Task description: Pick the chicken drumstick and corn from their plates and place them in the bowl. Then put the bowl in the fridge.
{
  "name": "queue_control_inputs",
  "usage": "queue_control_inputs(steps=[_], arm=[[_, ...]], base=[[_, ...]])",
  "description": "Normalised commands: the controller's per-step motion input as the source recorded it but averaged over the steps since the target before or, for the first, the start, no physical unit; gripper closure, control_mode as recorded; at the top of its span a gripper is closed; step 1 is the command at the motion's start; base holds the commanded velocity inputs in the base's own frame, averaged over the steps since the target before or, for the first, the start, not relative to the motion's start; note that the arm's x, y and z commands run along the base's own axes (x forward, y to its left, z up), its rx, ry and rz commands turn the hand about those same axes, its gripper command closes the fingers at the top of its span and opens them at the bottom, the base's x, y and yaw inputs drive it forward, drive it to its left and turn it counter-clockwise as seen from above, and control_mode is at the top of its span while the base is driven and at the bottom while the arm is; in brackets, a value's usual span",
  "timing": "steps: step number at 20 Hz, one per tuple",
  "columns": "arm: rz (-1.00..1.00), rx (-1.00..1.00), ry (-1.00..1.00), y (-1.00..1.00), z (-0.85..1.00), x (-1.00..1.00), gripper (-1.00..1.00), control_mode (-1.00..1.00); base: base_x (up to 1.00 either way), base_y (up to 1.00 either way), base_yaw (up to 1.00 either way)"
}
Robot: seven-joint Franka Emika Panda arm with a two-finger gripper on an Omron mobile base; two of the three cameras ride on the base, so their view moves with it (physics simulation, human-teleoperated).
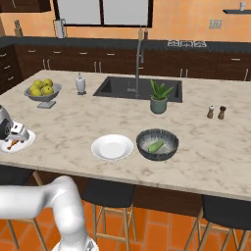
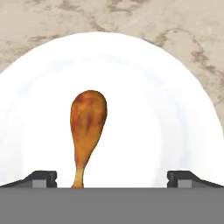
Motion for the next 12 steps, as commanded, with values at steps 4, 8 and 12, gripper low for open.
queue_control_inputs(steps=[4, 8, 12], arm=[[0.0, 0.0, -0.01, 0.15, -0.15, 0.31, -1.0, -1.0], [0.0, 0.0, -0.01, 0.32, -0.14, 0.2, -1.0, -1.0], [0.0, 0.0, -0.02, 0.23, -0.19, 0.16, -1.0, -1.0]], base=[[0.0, 0.0, 0.0], [0.0, 0.0, 0.0], [0.0, 0.0, 0.0]])
